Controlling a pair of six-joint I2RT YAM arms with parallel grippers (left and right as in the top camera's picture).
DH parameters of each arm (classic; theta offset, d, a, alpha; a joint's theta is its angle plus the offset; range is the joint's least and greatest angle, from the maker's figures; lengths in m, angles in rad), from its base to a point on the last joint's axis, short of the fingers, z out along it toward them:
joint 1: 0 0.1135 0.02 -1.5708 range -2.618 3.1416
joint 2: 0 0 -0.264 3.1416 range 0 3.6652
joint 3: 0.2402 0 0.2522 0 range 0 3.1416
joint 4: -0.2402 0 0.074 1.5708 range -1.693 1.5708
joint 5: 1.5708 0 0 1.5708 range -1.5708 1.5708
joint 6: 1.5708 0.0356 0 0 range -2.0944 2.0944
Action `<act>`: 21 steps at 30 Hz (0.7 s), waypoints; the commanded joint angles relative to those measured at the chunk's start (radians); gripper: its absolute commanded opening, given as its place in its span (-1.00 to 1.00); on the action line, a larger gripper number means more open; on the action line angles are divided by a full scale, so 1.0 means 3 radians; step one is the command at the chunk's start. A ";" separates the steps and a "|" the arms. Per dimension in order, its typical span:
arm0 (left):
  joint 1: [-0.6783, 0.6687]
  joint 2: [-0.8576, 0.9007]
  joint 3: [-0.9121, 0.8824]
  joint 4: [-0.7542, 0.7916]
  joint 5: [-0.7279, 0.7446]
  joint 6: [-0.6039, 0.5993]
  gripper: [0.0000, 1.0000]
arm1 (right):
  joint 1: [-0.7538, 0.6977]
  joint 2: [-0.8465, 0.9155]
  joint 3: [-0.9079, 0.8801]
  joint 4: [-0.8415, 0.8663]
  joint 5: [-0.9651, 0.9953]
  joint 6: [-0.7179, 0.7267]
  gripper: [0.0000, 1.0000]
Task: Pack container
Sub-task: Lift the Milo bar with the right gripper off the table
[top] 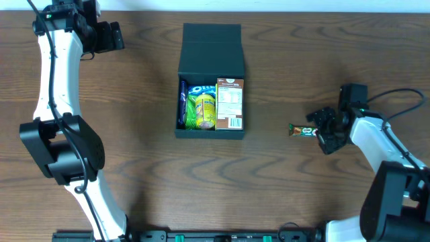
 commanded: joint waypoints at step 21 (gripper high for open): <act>0.0005 -0.0009 -0.0024 -0.0010 0.0014 0.0037 0.91 | -0.0490 0.0228 -0.0018 -0.0066 -0.0346 -0.0183 -0.12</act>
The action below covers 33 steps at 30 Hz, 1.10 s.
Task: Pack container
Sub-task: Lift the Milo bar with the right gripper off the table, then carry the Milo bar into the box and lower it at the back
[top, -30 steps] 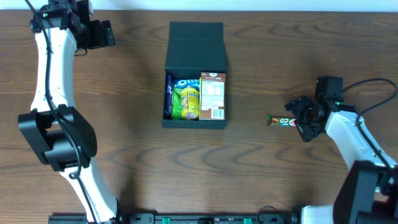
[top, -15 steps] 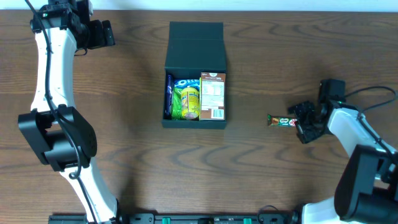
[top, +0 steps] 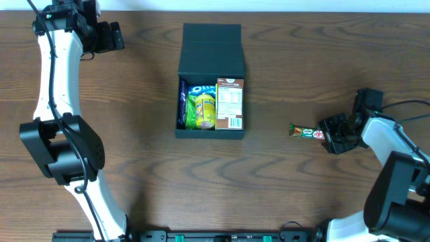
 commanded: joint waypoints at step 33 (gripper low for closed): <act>0.0006 -0.0008 -0.0024 -0.0010 0.0011 0.0037 0.91 | 0.1292 0.0058 0.1888 0.0264 -0.0740 -0.2158 -0.94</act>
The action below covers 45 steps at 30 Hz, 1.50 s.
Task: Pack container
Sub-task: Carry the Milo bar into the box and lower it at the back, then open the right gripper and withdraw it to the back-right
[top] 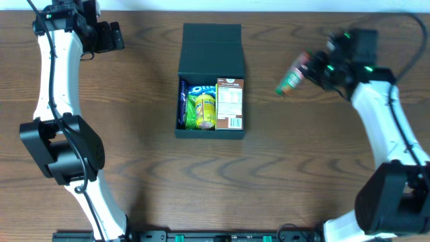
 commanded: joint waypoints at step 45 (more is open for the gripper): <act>0.0009 -0.0009 -0.0024 -0.0013 0.0013 0.0036 0.91 | 0.1890 0.1339 0.1361 -0.0863 0.0112 -0.0252 -0.97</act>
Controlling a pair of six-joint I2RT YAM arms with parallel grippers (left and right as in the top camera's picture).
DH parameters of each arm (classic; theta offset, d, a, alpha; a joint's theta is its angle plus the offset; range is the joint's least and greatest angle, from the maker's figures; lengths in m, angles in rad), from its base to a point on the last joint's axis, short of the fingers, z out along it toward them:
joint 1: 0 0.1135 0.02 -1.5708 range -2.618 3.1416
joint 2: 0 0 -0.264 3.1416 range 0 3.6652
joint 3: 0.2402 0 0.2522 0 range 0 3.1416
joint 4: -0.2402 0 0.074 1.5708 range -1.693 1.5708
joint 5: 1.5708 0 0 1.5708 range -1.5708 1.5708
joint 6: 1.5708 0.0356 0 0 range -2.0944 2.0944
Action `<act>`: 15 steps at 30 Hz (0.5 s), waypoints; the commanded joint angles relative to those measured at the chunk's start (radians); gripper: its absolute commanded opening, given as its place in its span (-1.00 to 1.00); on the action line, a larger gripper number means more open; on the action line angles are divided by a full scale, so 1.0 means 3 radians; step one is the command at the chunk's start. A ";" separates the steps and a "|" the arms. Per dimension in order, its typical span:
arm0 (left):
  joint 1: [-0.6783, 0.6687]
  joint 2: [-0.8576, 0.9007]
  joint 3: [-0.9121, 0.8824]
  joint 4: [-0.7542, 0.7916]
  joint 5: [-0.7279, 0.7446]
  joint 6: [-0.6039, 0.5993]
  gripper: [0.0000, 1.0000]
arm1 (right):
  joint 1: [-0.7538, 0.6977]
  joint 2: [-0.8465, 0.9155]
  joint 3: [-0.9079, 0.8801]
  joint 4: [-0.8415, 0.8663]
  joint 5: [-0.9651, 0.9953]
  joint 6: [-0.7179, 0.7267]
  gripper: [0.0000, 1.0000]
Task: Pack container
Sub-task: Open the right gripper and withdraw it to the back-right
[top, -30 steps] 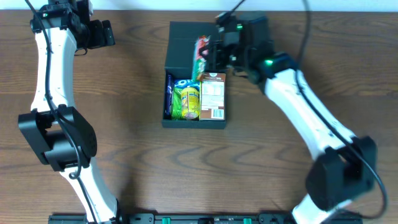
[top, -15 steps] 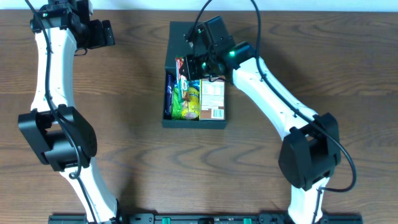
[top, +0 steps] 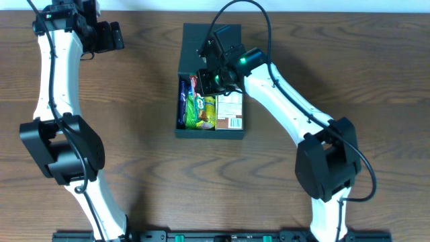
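The dark container (top: 209,134) stands mid-table with its lid (top: 211,42) folded open toward the back. Inside lie a blue cookie packet (top: 182,102), a green-yellow snack bag (top: 203,111) and a brown-and-white carton (top: 230,111). My right gripper (top: 203,81) reaches over the back of the compartment, shut on a small candy bar (top: 195,83) whose red end shows above the cookie packet. My left gripper (top: 113,37) hangs at the far left back of the table, away from the container; its fingers cannot be made out.
The brown wooden table (top: 134,168) carries only the container. The right arm (top: 289,111) stretches diagonally from the front right across to the box. The left arm (top: 57,101) rises along the left side.
My right gripper has moved left with the candy bar, from the air at the right of the lid to over the back of the container's compartment. The left arm is unchanged.
My right gripper was at the candy bar on the table at the right, then still by it a little further right. Then it held the bar up in the air near the back right. Now the bar is over the packed compartment.
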 commanded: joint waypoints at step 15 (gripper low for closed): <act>0.0009 -0.0009 -0.0024 -0.0024 0.0013 0.0037 0.91 | 0.0128 0.0116 0.0069 0.0161 0.0022 0.0056 0.99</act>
